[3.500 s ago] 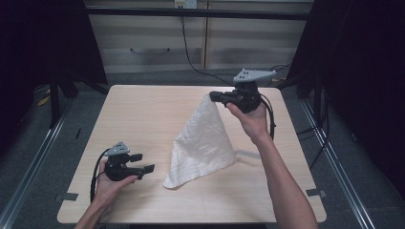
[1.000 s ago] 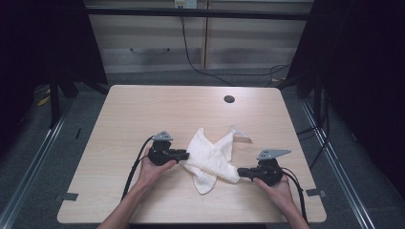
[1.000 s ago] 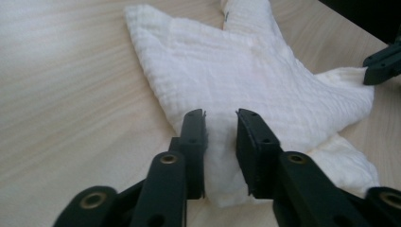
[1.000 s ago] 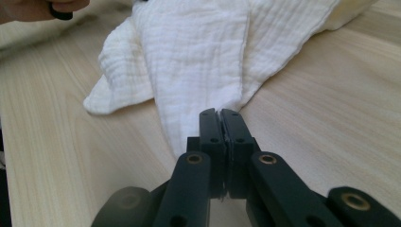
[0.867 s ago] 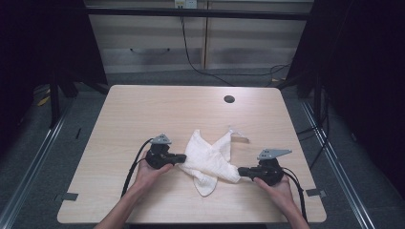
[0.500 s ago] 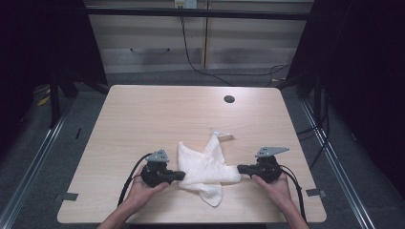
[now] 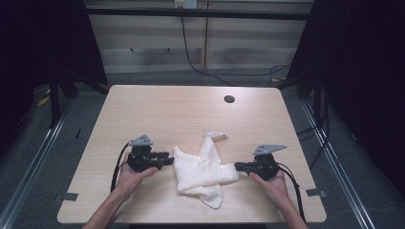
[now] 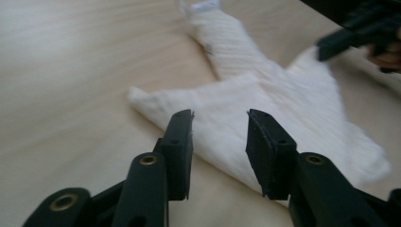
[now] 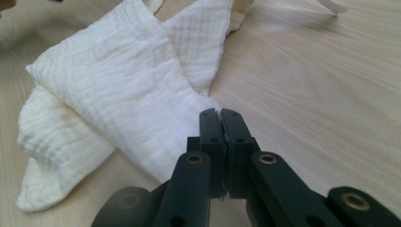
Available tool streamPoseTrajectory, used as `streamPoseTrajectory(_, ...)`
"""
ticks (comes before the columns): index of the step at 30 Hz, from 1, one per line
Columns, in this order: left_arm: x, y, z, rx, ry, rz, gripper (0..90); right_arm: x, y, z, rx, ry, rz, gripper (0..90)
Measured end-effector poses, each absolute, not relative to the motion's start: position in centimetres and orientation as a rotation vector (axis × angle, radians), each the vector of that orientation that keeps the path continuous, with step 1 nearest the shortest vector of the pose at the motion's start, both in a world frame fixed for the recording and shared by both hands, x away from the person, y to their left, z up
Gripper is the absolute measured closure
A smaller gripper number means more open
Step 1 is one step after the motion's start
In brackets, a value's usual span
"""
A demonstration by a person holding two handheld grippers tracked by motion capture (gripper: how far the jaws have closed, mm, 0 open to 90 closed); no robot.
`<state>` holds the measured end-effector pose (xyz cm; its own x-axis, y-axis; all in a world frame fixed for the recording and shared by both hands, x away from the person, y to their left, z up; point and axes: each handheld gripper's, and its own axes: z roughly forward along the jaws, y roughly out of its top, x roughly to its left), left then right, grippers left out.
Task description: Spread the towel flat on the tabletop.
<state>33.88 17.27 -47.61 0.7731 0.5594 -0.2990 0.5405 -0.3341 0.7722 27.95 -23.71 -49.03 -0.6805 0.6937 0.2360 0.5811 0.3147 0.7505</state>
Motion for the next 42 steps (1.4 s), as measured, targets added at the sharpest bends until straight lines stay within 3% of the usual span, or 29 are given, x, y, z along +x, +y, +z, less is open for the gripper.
streamPoseTrajectory(5, 36.8, 16.9, -49.2, 1.967, 0.9, 0.026, 52.4, 27.9, -23.6, -48.9, 1.177, 2.44, 1.315, 88.7)
streamPoseTrajectory(11, 37.9, 15.6, -50.9, 1.993, 0.901, -0.033, 37.1, 27.8, -23.6, -48.9, 1.17, 2.437, 1.322, 88.7)
streamPoseTrajectory(14, 37.8, 15.1, -51.1, 2.029, 0.877, -0.012, 36.3, 27.8, -23.6, -48.8, 1.167, 2.438, 1.323, 88.7)
streamPoseTrajectory(17, 37.4, 14.7, -51.0, 2.054, 0.856, 0.016, 39.8, 27.8, -23.6, -48.9, 1.165, 2.437, 1.322, 88.6)
streamPoseTrajectory(18, 37.2, 14.6, -51.0, 2.067, 0.848, 0.042, 49.7, 27.8, -23.5, -48.9, 1.169, 2.438, 1.32, 88.6)
streamPoseTrajectory(19, 37.1, 14.5, -50.9, 2.076, 0.844, 0.071, 49.7, 27.8, -23.5, -48.9, 1.169, 2.438, 1.32, 88.6)
streamPoseTrajectory(22, 36.7, 14.2, -51.0, 2.099, 0.808, 0.099, 74.1, 27.7, -23.5, -48.9, 1.167, 2.437, 1.321, 88.5)
streamPoseTrajectory(23, 36.7, 14.1, -51.1, 2.1, 0.803, 0.086, 74.1, 27.7, -23.5, -48.9, 1.167, 2.437, 1.321, 88.5)
streamPoseTrajectory(24, 36.6, 14.1, -51.0, 2.085, 0.799, 0.087, 83.7, 27.7, -23.5, -48.9, 1.162, 2.438, 1.322, 88.6)
streamPoseTrajectory(33, 36.4, 15.3, -49.0, 1.989, 0.807, 0.068, 87.0, 27.6, -24.1, -48.0, 1.17, 2.397, 1.361, 88.7)
streamPoseTrajectory(42, 35.8, 17.2, -45.7, 1.873, 0.783, 0.085, 87.2, 27.9, -24.6, -45.0, 1.126, 2.308, 1.429, 88.8)
